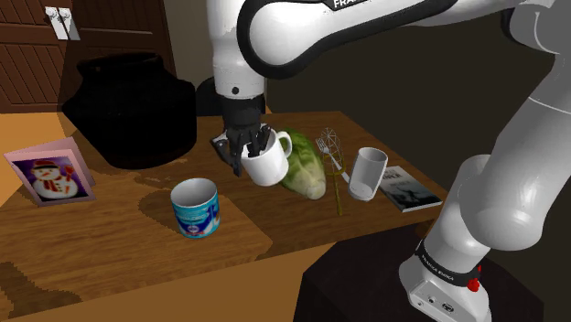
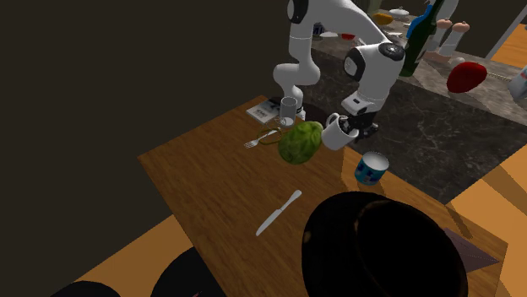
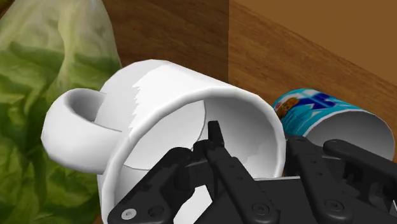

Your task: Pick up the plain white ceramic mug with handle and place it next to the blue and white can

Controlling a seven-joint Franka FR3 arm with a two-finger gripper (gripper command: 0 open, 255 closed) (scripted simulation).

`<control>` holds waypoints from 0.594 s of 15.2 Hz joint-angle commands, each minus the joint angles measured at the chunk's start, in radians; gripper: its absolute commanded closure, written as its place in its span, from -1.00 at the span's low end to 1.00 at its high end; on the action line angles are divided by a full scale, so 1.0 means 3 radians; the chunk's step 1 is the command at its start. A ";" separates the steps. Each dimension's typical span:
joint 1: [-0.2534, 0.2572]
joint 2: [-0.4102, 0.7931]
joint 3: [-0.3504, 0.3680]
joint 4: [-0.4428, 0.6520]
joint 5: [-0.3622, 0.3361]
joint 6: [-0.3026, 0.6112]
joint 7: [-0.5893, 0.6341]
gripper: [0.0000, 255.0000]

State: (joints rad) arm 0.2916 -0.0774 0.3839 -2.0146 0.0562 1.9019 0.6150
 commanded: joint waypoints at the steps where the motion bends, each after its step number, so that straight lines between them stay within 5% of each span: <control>1: -0.0011 0.0042 -0.0008 -0.0104 -0.0011 0.0081 0.0009 1.00; 9: -0.0017 0.0157 0.0017 -0.0341 -0.0049 0.0426 0.0033 1.00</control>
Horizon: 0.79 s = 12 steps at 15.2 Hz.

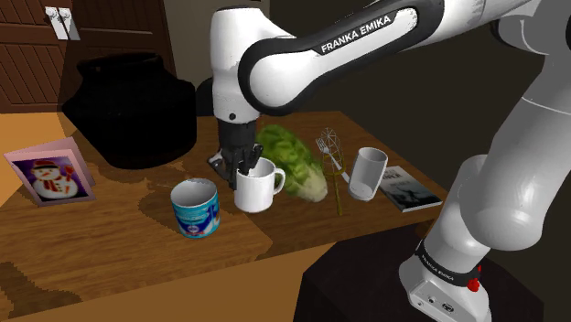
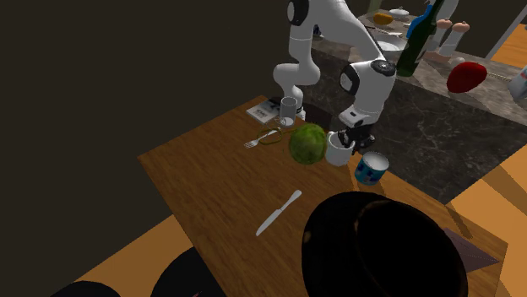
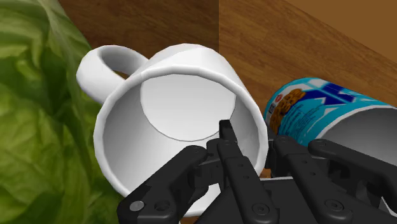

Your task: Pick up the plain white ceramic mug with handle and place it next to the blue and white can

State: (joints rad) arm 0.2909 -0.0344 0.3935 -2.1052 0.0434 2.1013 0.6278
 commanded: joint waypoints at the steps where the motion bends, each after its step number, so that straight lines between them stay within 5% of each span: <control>1: -0.0014 0.0013 -0.0015 -0.0039 -0.0006 -0.0238 -0.0010 1.00; 8: -0.0014 0.0013 -0.0015 -0.0039 -0.0006 -0.0238 -0.0010 1.00; 9: -0.0014 0.0013 -0.0015 -0.0039 -0.0006 -0.0238 -0.0010 -1.00; 12: -0.0014 0.0013 -0.0015 -0.0039 -0.0006 -0.0238 -0.0010 -1.00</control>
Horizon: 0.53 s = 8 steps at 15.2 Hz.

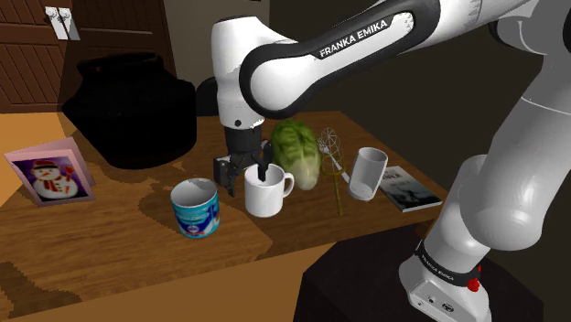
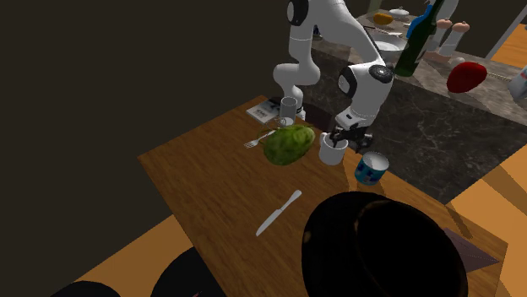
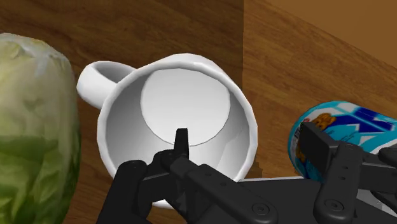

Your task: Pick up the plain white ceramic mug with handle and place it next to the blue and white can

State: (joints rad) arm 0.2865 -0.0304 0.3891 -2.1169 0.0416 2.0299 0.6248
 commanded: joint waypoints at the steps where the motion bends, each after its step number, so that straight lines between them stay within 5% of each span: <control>1: 0.0000 0.0000 0.0000 0.0000 0.0000 0.0000 0.0000 -1.00; 8: -0.0011 -0.0102 -0.0016 0.0325 0.0031 -0.0421 -0.0026 -1.00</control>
State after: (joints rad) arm 0.2832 -0.0549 0.3846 -2.0232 0.0486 1.9138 0.6183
